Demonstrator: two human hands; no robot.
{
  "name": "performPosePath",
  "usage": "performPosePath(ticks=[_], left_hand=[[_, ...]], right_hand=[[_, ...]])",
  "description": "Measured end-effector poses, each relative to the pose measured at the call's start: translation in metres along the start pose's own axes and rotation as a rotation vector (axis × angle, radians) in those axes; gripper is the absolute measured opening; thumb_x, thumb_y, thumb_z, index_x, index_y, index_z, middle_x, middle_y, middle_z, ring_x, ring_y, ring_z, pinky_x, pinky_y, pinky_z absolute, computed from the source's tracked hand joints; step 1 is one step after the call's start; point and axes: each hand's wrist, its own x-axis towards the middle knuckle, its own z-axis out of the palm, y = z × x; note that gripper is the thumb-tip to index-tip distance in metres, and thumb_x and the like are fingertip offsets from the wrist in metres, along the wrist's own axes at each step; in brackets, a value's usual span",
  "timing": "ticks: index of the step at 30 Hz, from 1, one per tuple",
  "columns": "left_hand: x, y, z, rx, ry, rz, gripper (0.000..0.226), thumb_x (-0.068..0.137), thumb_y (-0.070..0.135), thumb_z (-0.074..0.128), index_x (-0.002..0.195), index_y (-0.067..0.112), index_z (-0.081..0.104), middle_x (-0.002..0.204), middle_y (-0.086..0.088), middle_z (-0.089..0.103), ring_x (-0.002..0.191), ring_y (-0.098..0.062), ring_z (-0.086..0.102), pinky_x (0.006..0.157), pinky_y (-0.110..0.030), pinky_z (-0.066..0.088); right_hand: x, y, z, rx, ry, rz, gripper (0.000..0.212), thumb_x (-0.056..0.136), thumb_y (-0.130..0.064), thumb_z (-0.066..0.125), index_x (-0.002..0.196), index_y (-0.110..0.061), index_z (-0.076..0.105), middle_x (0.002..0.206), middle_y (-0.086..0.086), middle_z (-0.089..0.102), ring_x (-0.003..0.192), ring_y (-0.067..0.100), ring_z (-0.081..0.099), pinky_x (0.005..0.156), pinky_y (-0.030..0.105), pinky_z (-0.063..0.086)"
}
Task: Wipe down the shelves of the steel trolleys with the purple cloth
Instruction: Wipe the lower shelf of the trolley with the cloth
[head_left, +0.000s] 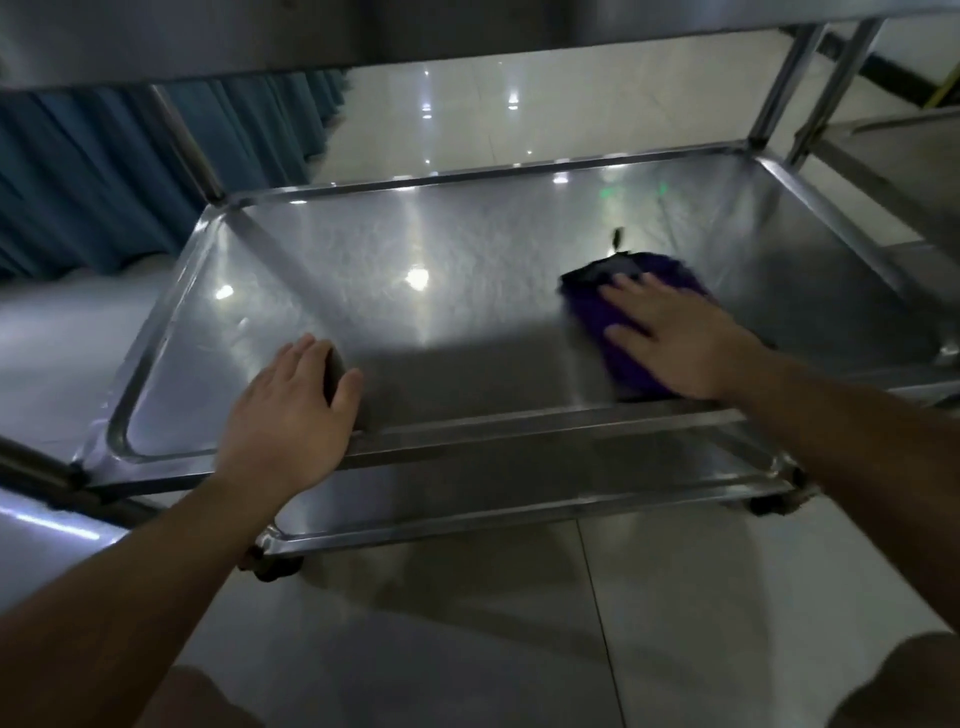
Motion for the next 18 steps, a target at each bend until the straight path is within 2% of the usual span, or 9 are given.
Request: performPosePath(ticks=[3, 5, 6, 8, 11, 15, 18], left_hand=[[-0.001, -0.001, 0.002, 0.009, 0.012, 0.007, 0.046, 0.106, 0.063, 0.029, 0.126, 0.027, 0.05, 0.141, -0.01, 0.054, 0.132, -0.033, 0.053, 0.11, -0.059, 0.046], [-0.001, 0.001, 0.002, 0.022, 0.021, 0.004, 0.045, 0.106, 0.064, 0.029, 0.124, 0.028, 0.05, 0.14, -0.008, 0.054, 0.131, -0.033, 0.053, 0.109, -0.058, 0.047], [-0.001, 0.001, 0.002, 0.029, 0.029, 0.008, 0.042, 0.106, 0.063, 0.031, 0.12, 0.029, 0.05, 0.134, -0.006, 0.056, 0.127, -0.031, 0.054, 0.107, -0.057, 0.048], [-0.002, 0.003, 0.001, 0.03, 0.055, 0.025, 0.031, 0.107, 0.06, 0.036, 0.108, 0.031, 0.048, 0.115, 0.002, 0.054, 0.112, -0.026, 0.056, 0.1, -0.053, 0.05], [-0.003, 0.003, 0.0, 0.033, 0.076, 0.03, 0.026, 0.106, 0.057, 0.04, 0.101, 0.032, 0.046, 0.103, 0.007, 0.049, 0.1, -0.022, 0.053, 0.093, -0.05, 0.05], [-0.002, 0.003, 0.001, 0.025, 0.075, 0.019, 0.027, 0.106, 0.057, 0.04, 0.101, 0.031, 0.047, 0.102, 0.006, 0.049, 0.097, -0.022, 0.053, 0.089, -0.048, 0.05], [0.0, 0.002, 0.003, 0.02, 0.103, 0.014, 0.029, 0.105, 0.057, 0.038, 0.096, 0.031, 0.046, 0.098, 0.007, 0.048, 0.096, -0.023, 0.052, 0.088, -0.049, 0.049]], right_hand=[[-0.031, 0.068, -0.009, 0.036, 0.043, 0.397, 0.066, 0.106, -0.055, 0.028, 0.164, -0.025, 0.021, 0.173, -0.002, 0.013, 0.159, 0.026, 0.011, 0.127, 0.051, 0.012], [-0.044, 0.09, -0.014, 0.076, 0.063, 0.663, 0.068, 0.107, -0.055, 0.026, 0.164, -0.02, 0.018, 0.173, 0.003, 0.009, 0.158, 0.031, 0.007, 0.126, 0.056, 0.012], [-0.046, 0.09, -0.016, 0.099, 0.051, 0.76, 0.069, 0.106, -0.054, 0.024, 0.165, -0.019, 0.016, 0.173, 0.005, 0.007, 0.158, 0.033, 0.005, 0.125, 0.057, 0.012], [-0.046, 0.075, -0.018, 0.136, 0.016, 0.836, 0.071, 0.106, -0.054, 0.023, 0.165, -0.016, 0.011, 0.174, 0.007, 0.003, 0.158, 0.034, 0.003, 0.126, 0.057, 0.011], [-0.045, 0.032, -0.014, 0.124, 0.015, 0.719, 0.077, 0.104, -0.06, 0.023, 0.165, -0.015, 0.012, 0.173, 0.009, 0.005, 0.158, 0.035, 0.005, 0.126, 0.055, 0.011], [-0.047, -0.037, 0.006, 0.035, 0.037, 0.417, 0.094, 0.093, -0.08, 0.012, 0.165, -0.019, 0.017, 0.173, 0.005, 0.012, 0.158, 0.031, 0.011, 0.125, 0.052, 0.016], [-0.05, -0.088, 0.016, 0.037, 0.096, 0.175, 0.104, 0.085, -0.09, 0.002, 0.162, -0.025, 0.028, 0.171, -0.001, 0.022, 0.157, 0.025, 0.017, 0.124, 0.049, 0.019]])
